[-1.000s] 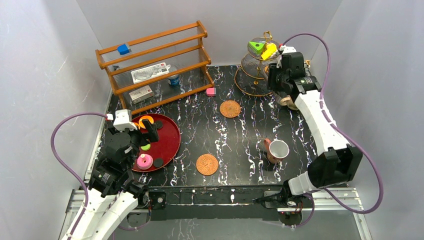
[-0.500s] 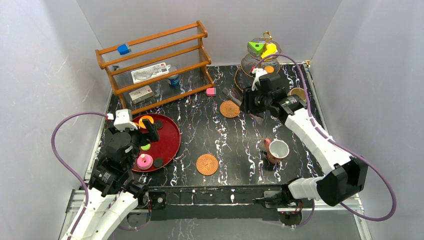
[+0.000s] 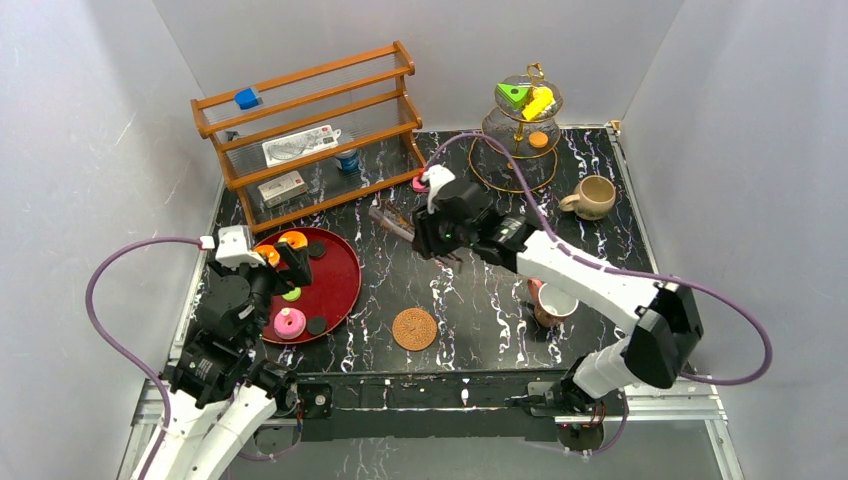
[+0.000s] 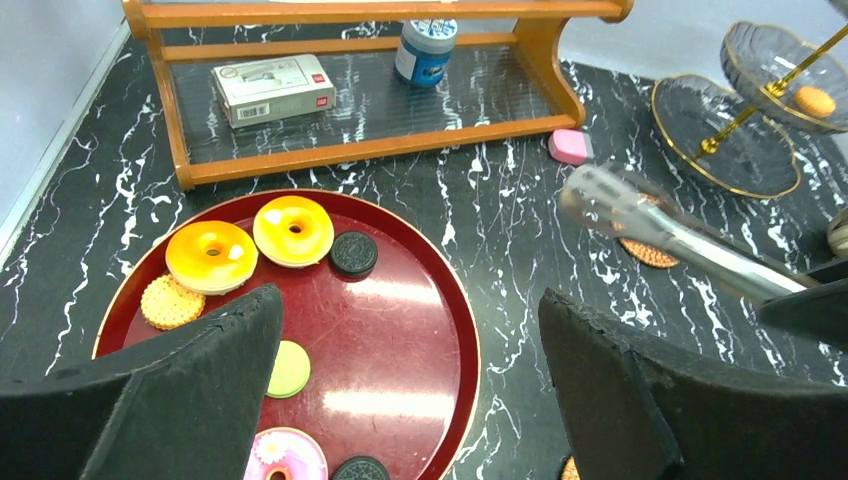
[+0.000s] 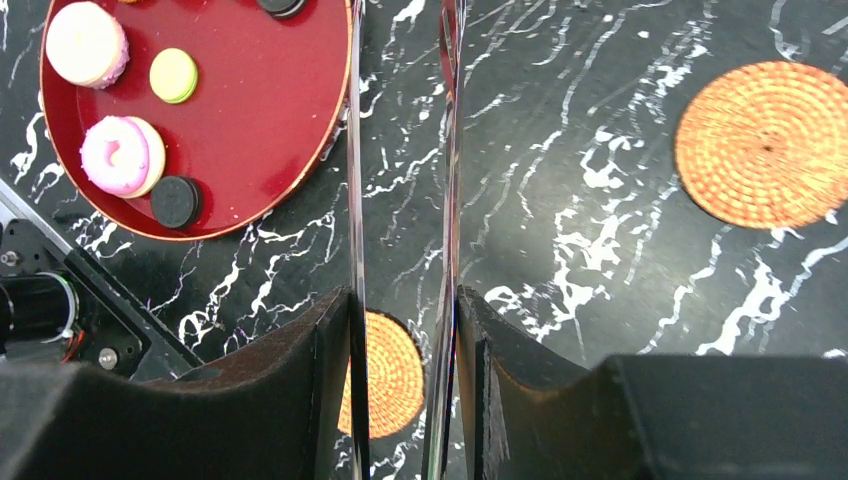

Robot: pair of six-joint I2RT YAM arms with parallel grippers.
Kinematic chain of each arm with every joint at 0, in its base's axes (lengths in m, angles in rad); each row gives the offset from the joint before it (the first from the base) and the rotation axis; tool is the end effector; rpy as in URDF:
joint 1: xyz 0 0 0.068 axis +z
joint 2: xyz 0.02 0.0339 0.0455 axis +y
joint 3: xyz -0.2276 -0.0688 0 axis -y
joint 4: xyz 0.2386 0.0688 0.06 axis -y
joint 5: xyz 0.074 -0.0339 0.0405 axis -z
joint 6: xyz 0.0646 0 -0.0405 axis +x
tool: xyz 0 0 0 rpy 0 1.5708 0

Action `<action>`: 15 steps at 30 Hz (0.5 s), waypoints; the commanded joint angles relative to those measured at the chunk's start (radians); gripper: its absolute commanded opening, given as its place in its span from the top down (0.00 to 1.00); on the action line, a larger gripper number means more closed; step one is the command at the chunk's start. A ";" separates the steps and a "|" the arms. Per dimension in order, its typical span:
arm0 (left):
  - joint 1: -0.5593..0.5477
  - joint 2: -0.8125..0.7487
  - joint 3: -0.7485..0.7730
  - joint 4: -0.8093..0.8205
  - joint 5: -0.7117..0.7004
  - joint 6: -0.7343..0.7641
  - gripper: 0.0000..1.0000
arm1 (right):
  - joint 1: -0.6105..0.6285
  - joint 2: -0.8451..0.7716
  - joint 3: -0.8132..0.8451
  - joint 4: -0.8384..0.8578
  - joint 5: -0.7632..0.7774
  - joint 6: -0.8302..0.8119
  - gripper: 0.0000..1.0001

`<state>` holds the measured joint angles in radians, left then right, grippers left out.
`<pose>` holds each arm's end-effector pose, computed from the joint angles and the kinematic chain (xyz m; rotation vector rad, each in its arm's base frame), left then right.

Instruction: Serve the afternoon tea

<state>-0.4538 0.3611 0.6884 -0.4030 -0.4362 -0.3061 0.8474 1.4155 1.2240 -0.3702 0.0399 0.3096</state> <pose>0.1431 -0.0394 0.3174 -0.2111 1.6304 -0.2222 0.2321 0.2589 0.2781 -0.5610 2.1270 0.6274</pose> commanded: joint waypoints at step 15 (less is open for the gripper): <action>-0.003 -0.103 -0.005 0.020 -0.102 -0.005 0.04 | 0.255 0.339 0.245 0.170 0.158 -0.131 0.49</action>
<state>-0.4538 0.2695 0.6823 -0.3969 -0.4892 -0.3073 1.0771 1.7153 1.3808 -0.2684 0.1570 0.2359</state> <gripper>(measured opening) 0.959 0.506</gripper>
